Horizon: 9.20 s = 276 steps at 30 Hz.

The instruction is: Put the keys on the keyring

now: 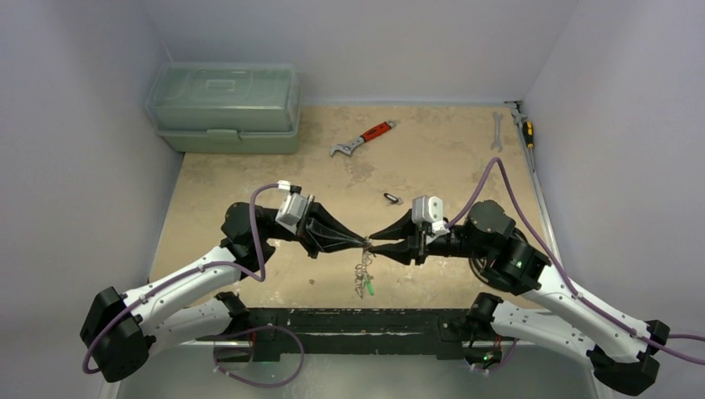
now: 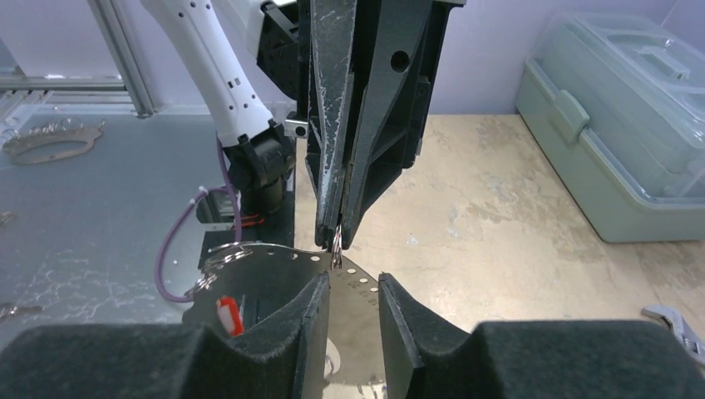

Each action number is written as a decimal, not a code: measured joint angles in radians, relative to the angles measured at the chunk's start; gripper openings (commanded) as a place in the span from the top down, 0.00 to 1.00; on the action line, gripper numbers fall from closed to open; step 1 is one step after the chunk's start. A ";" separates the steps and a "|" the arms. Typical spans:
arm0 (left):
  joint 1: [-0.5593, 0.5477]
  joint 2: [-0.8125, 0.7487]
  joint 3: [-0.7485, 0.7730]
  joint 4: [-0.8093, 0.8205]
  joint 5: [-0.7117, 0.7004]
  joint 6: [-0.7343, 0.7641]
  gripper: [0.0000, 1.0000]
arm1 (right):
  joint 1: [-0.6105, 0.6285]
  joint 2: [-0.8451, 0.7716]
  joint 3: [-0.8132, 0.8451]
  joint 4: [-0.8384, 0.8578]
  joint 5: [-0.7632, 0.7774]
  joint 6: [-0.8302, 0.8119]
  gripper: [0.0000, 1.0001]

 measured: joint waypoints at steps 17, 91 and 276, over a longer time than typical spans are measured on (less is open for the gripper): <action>0.000 0.016 -0.016 0.069 -0.017 -0.034 1.00 | 0.000 -0.001 -0.020 0.088 -0.010 0.046 0.75; -0.007 0.252 0.759 -1.631 -0.060 0.866 0.69 | 0.000 0.076 0.019 -0.146 0.024 -0.037 1.00; -0.093 0.122 -0.180 0.570 -0.411 -0.158 1.00 | -0.001 -0.001 -0.298 0.697 0.064 0.421 0.77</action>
